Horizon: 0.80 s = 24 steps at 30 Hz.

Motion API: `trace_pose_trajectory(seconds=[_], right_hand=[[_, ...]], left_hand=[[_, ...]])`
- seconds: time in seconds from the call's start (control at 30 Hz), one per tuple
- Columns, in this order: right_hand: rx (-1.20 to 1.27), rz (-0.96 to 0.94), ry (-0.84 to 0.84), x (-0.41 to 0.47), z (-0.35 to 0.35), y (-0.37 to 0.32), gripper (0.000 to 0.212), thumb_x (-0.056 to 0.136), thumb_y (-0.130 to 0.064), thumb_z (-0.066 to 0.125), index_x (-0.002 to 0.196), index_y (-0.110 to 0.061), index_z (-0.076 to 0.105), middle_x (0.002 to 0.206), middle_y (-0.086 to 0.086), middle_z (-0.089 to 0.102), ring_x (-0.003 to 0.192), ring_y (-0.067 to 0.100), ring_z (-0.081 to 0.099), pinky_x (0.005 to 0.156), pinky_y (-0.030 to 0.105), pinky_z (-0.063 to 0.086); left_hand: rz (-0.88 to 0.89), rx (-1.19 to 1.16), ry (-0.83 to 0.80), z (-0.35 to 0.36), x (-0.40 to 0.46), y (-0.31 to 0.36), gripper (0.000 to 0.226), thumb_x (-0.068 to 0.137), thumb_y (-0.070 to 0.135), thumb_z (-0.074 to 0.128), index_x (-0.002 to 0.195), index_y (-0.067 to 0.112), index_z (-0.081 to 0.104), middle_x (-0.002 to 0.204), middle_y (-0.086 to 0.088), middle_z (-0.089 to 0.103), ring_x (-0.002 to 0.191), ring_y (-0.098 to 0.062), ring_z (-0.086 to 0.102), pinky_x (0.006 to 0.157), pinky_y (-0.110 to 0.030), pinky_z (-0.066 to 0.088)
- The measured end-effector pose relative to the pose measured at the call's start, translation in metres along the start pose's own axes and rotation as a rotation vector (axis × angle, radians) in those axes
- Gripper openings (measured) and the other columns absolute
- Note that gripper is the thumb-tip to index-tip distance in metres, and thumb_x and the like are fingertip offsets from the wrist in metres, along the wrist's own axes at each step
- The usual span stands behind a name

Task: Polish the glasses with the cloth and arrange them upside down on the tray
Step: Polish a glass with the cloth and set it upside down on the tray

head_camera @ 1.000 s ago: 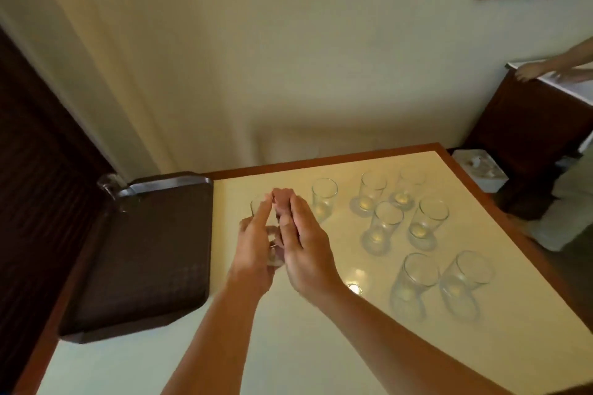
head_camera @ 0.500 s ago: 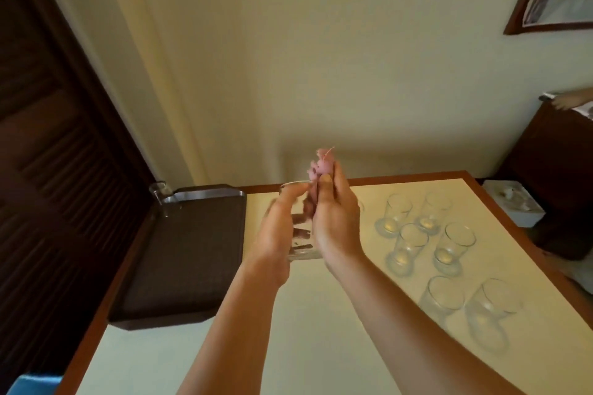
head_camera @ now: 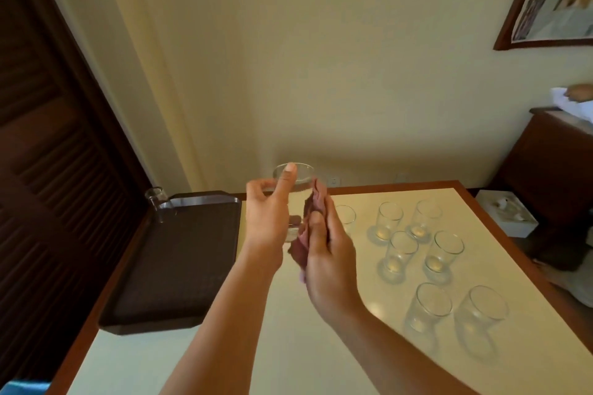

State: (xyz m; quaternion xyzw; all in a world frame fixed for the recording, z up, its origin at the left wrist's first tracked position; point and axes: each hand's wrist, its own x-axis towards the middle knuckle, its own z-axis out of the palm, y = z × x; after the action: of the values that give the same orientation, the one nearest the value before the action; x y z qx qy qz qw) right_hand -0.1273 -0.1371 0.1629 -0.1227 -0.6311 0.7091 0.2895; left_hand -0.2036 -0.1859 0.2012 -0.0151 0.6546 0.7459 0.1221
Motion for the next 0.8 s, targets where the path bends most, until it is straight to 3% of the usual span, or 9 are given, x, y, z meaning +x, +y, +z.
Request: trace_pose_trajectory(seconds=[0.07,0.2,0.33,0.4,0.47,0.53,0.67,0.73,0.8], right_hand=[[0.141,0.051,0.123,0.026,-0.009,-0.001,0.042,0.109,-0.025,0.039,0.148,-0.036,0.048,0.082,-0.008,0.056,0.054,-0.001,0.053,0.048,0.014,0.044],[0.053,0.095,0.224,0.048,-0.016,-0.014,0.029,0.108,-0.028,0.044,0.127,-0.026,0.067,0.074,-0.014,0.068,0.062,-0.001,0.062,0.059,0.022,0.049],[0.013,-0.013,0.021,0.011,-0.008,-0.022,0.04,0.109,-0.025,0.041,0.145,-0.038,0.051,0.078,-0.02,0.068,0.066,0.003,0.065,0.055,0.018,0.054],[0.059,0.035,0.114,0.04,-0.013,-0.024,0.031,0.11,-0.025,0.039,0.129,-0.03,0.063,0.065,-0.012,0.061,0.054,0.006,0.054,0.044,0.016,0.044],[0.109,0.141,0.17,0.067,-0.02,-0.032,0.032,0.109,-0.028,0.042,0.099,-0.024,0.071,0.061,-0.014,0.065,0.06,0.009,0.058,0.054,0.022,0.048],[0.009,0.128,0.139,0.06,-0.02,-0.029,0.036,0.109,-0.033,0.04,0.094,-0.022,0.071,0.06,-0.013,0.063,0.059,0.007,0.057,0.055,0.025,0.046],[0.044,0.039,-0.026,0.008,-0.015,-0.018,0.038,0.11,-0.027,0.037,0.144,-0.034,0.052,0.078,-0.001,0.065,0.068,0.007,0.065,0.054,0.017,0.053],[0.201,0.071,0.08,0.03,-0.018,-0.015,0.039,0.111,-0.021,0.035,0.145,-0.021,0.054,0.076,0.002,0.059,0.064,0.011,0.059,0.055,0.023,0.052],[0.224,0.163,0.245,0.063,-0.021,-0.023,0.037,0.11,-0.023,0.036,0.127,-0.006,0.065,0.08,0.001,0.065,0.073,0.014,0.063,0.07,0.033,0.053]], left_hand=[[0.028,0.116,-0.106,0.004,-0.008,-0.002,0.049,0.101,0.059,0.055,0.123,0.016,0.065,0.119,-0.008,0.071,0.103,-0.025,0.072,0.077,-0.033,0.057],[0.014,0.162,-0.208,0.019,-0.021,-0.008,0.088,0.077,0.078,0.071,0.134,0.014,0.049,0.134,-0.013,0.059,0.121,-0.025,0.064,0.096,-0.042,0.057],[0.12,0.089,-0.002,0.017,-0.013,0.008,0.049,0.096,0.055,0.067,0.122,0.021,0.044,0.118,-0.002,0.061,0.102,-0.018,0.069,0.085,-0.041,0.063],[0.126,0.14,-0.079,0.019,-0.016,0.006,0.051,0.096,0.058,0.064,0.124,0.017,0.052,0.116,-0.002,0.067,0.105,-0.02,0.071,0.084,-0.04,0.061],[0.084,0.163,-0.185,0.025,-0.02,0.001,0.073,0.087,0.068,0.068,0.131,0.011,0.053,0.12,0.0,0.066,0.112,-0.021,0.068,0.088,-0.038,0.057],[0.035,0.131,-0.167,0.026,-0.02,-0.003,0.092,0.071,0.076,0.074,0.134,0.016,0.043,0.128,0.001,0.053,0.114,-0.022,0.065,0.093,-0.043,0.058],[0.085,0.072,-0.055,0.019,-0.012,0.005,0.058,0.091,0.059,0.071,0.126,0.02,0.046,0.128,-0.008,0.061,0.113,-0.023,0.067,0.096,-0.046,0.058],[0.062,0.182,-0.153,0.018,-0.018,0.011,0.033,0.098,0.053,0.061,0.11,0.023,0.063,0.117,-0.007,0.072,0.1,-0.021,0.068,0.086,-0.04,0.054],[0.021,0.246,-0.277,0.021,-0.026,0.01,0.035,0.085,0.055,0.059,0.098,0.024,0.07,0.113,-0.004,0.071,0.09,-0.018,0.063,0.079,-0.036,0.048]])
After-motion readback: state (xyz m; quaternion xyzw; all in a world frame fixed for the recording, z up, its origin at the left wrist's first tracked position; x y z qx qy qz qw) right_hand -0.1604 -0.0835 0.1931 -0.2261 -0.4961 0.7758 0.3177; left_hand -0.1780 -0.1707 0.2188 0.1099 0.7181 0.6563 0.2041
